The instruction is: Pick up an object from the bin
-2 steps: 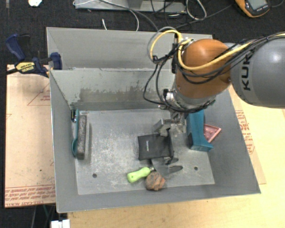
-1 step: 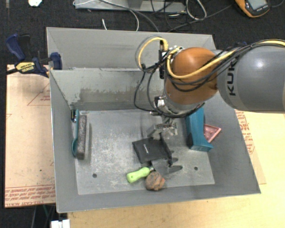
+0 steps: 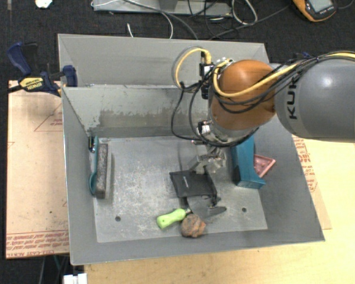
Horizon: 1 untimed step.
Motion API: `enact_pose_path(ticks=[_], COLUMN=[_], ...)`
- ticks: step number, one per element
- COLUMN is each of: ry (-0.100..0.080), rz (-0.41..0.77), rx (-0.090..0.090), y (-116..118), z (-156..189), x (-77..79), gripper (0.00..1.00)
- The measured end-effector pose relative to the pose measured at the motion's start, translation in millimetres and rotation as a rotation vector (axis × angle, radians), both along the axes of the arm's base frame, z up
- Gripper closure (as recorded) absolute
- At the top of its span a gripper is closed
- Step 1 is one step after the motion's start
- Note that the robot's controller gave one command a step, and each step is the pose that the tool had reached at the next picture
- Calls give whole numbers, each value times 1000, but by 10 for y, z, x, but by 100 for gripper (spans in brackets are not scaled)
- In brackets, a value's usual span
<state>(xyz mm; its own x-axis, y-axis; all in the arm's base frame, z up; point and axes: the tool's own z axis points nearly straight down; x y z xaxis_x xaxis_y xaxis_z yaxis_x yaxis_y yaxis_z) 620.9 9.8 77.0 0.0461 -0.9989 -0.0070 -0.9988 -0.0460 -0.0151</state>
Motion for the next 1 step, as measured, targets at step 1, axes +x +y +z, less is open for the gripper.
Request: enact_pose_path(ticks=[1], ry=[7], rz=[112], rx=[-2], y=[-26], z=[45], x=[-16], gripper=[100])
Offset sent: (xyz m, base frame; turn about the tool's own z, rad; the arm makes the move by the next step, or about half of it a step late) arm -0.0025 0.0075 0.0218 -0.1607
